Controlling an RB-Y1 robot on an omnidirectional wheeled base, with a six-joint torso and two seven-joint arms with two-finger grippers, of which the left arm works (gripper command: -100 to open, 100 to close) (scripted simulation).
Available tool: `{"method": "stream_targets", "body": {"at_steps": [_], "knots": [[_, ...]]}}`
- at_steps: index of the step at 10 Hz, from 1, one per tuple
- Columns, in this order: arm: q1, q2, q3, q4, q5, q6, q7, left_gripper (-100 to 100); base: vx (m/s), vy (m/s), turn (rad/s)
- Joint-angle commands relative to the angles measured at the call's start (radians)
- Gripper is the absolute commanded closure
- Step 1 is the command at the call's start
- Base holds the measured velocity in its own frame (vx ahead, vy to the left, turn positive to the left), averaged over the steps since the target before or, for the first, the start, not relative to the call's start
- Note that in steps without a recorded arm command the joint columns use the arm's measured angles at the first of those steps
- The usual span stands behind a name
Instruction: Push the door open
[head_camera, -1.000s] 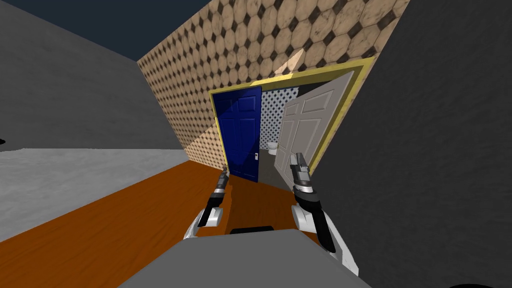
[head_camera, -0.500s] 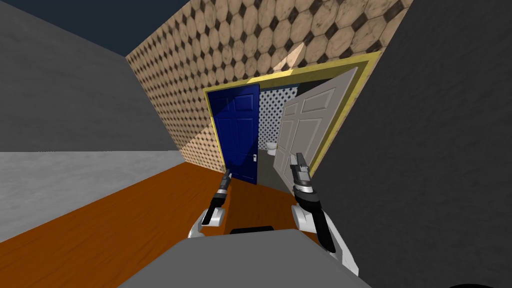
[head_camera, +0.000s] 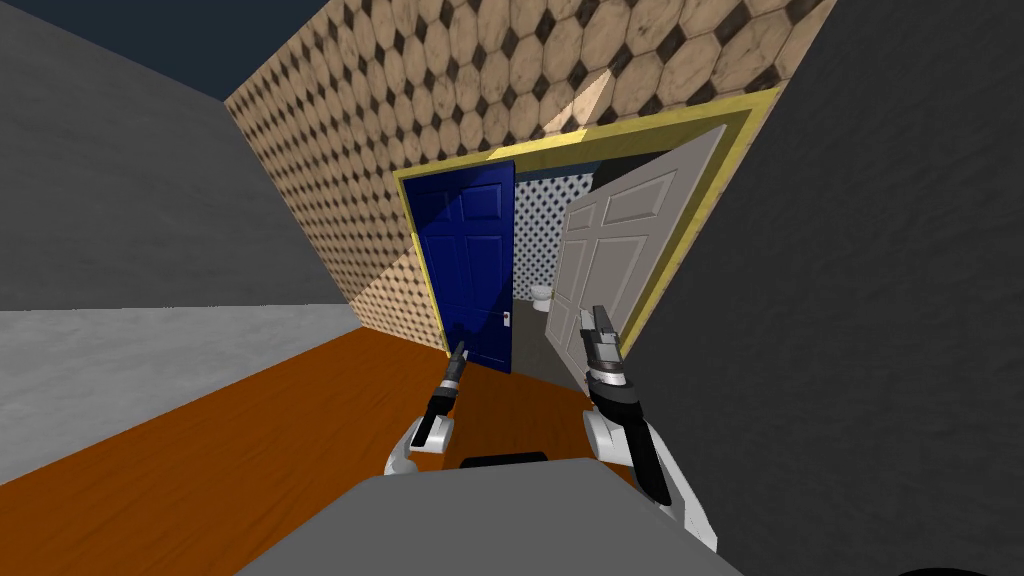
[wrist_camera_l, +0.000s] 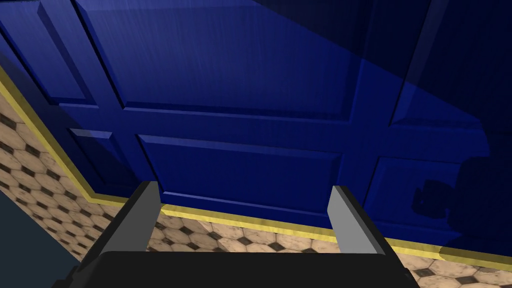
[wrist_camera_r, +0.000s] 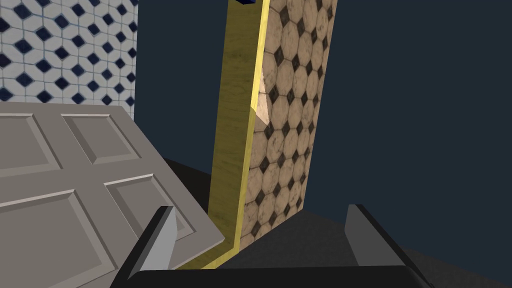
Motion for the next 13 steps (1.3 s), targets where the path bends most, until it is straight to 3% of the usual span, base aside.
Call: {"method": "stream_targets", "body": {"at_steps": [1,3,4,13], "knots": [[-0.016,0.003,-0.007,0.041,0.001,-0.007,0.009,-100,0.117,-0.022,-0.035],[-0.037,0.001,-0.015,0.093,0.001,-0.016,0.017,-100,0.101,-0.033,-0.030],[-0.037,0.001,-0.015,0.093,0.001,-0.016,0.017,-100,0.070,-0.024,-0.005],[-0.127,-0.009,-0.050,0.311,0.003,-0.057,0.048,-100,0.095,-0.024,-0.028]]}}
